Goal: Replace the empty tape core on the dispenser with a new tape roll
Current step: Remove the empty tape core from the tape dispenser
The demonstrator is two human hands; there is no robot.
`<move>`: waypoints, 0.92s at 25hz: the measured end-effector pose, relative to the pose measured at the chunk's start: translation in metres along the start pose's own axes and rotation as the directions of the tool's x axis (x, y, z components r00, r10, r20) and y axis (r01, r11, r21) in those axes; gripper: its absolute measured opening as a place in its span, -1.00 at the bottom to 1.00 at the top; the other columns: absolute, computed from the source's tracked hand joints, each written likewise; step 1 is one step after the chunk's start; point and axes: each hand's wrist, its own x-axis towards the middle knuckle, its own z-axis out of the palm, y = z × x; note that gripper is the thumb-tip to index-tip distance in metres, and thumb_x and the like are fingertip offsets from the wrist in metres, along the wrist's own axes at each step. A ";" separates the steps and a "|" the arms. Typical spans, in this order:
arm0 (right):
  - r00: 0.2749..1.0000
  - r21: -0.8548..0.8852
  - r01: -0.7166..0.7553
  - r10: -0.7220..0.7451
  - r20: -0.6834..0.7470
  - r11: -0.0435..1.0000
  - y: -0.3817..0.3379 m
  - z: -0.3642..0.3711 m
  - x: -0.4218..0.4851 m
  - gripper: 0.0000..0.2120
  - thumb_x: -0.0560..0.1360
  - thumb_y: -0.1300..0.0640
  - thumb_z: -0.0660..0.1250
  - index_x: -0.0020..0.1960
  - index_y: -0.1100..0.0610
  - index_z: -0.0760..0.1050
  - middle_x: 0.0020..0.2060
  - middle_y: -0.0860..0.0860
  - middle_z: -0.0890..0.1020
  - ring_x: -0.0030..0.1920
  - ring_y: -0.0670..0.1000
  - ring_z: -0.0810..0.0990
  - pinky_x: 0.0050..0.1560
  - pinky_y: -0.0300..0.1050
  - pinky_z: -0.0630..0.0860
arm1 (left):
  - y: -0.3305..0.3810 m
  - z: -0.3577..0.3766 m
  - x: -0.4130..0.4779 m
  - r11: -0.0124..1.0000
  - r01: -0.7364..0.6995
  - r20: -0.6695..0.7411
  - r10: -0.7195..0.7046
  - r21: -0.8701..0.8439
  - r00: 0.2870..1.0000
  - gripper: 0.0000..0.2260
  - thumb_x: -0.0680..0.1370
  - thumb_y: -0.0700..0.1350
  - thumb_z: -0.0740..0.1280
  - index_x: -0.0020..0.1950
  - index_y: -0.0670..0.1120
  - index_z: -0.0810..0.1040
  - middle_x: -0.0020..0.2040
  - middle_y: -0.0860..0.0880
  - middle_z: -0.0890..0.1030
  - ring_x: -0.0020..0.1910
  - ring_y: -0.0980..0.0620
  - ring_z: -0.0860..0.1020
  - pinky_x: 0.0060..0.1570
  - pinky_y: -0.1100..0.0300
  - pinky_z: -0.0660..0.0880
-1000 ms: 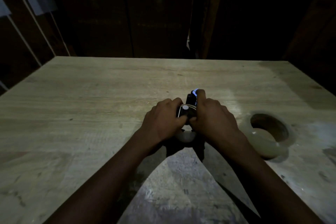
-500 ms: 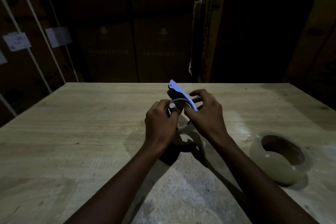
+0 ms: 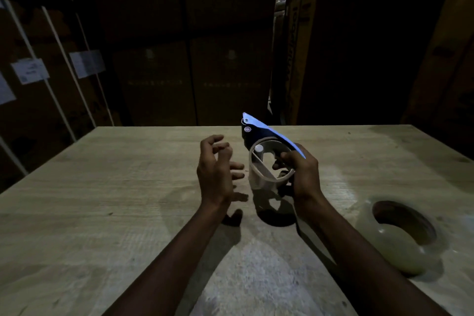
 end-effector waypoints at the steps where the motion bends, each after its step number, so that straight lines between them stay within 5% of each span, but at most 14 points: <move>1: 1.000 0.037 -0.004 0.003 0.009 0.999 0.000 -0.002 0.000 -0.77 0.43 0.23 0.18 -0.03 0.06 0.57 -0.25 0.09 0.59 -0.26 0.02 0.54 -0.34 -0.11 0.43 | 0.000 -0.002 0.003 0.998 0.048 -0.002 -0.049 -0.029 0.999 -0.70 0.53 0.04 0.18 0.26 0.08 0.38 0.21 -0.08 0.49 -0.13 0.03 0.62 -0.29 0.11 0.56; 6: 0.964 -0.002 0.145 -0.141 0.228 0.989 -0.003 -0.002 -0.003 -0.69 0.25 0.22 0.15 -0.14 0.15 0.62 -0.50 -0.05 0.59 -0.56 -0.15 0.44 -0.57 -0.31 0.30 | -0.001 -0.011 0.009 1.000 -0.004 0.058 0.005 -0.005 0.998 -0.48 0.41 0.19 0.15 0.33 0.05 0.40 0.24 0.07 0.47 0.13 0.04 0.50 -0.07 0.05 0.49; 8: 0.949 0.007 0.162 -0.158 0.272 0.987 -0.004 0.001 -0.005 -0.71 0.24 0.24 0.15 -0.17 0.17 0.61 -0.52 -0.04 0.59 -0.58 -0.17 0.43 -0.58 -0.33 0.28 | -0.001 -0.012 0.008 0.998 -0.058 0.093 0.060 -0.025 0.994 -0.49 0.36 0.20 0.16 0.14 -0.10 0.51 0.03 0.11 0.60 0.04 -0.05 0.57 -0.09 0.00 0.51; 10: 0.953 0.023 0.150 -0.151 0.263 0.988 -0.003 0.000 -0.005 -0.71 0.24 0.22 0.16 -0.16 0.17 0.61 -0.49 -0.02 0.62 -0.58 -0.16 0.43 -0.57 -0.32 0.28 | 0.002 -0.012 0.009 0.995 -0.056 0.116 0.066 -0.081 0.991 -0.59 0.34 0.18 0.19 -0.09 -0.14 0.53 -0.15 -0.05 0.60 -0.09 -0.16 0.57 -0.20 0.00 0.51; 15: 0.972 0.071 0.034 -0.049 0.228 0.997 -0.004 -0.007 -0.002 -0.70 0.25 0.12 0.20 -0.11 0.21 0.56 -0.39 0.04 0.66 -0.47 -0.09 0.51 -0.42 -0.20 0.32 | 0.006 -0.022 0.016 0.975 0.087 0.268 -0.030 -0.203 0.963 -0.64 0.41 0.14 0.17 -0.18 -0.12 0.57 -0.16 -0.11 0.58 -0.17 -0.08 0.56 -0.26 0.08 0.52; 18: 0.958 0.117 -0.079 0.043 0.283 0.990 -0.012 -0.009 -0.006 -0.78 0.23 0.11 0.18 -0.21 0.15 0.52 -0.43 -0.03 0.65 -0.48 -0.14 0.53 -0.37 -0.17 0.31 | 0.014 -0.038 0.025 0.889 0.381 0.414 -0.256 -0.256 0.874 -0.51 0.49 0.15 0.04 -0.30 -0.14 0.59 -0.28 -0.11 0.58 -0.28 -0.09 0.51 -0.31 0.16 0.43; 23: 0.922 0.008 -0.079 0.070 0.381 0.997 -0.013 -0.008 -0.006 -0.78 0.20 0.13 0.19 -0.20 0.16 0.50 -0.45 -0.01 0.62 -0.48 -0.12 0.52 -0.49 -0.27 0.33 | 0.019 -0.056 0.027 0.887 0.454 0.631 -0.402 0.088 0.663 -0.69 0.33 0.09 0.31 -0.11 -0.05 0.72 -0.12 -0.05 0.71 -0.22 -0.02 0.66 -0.29 0.17 0.58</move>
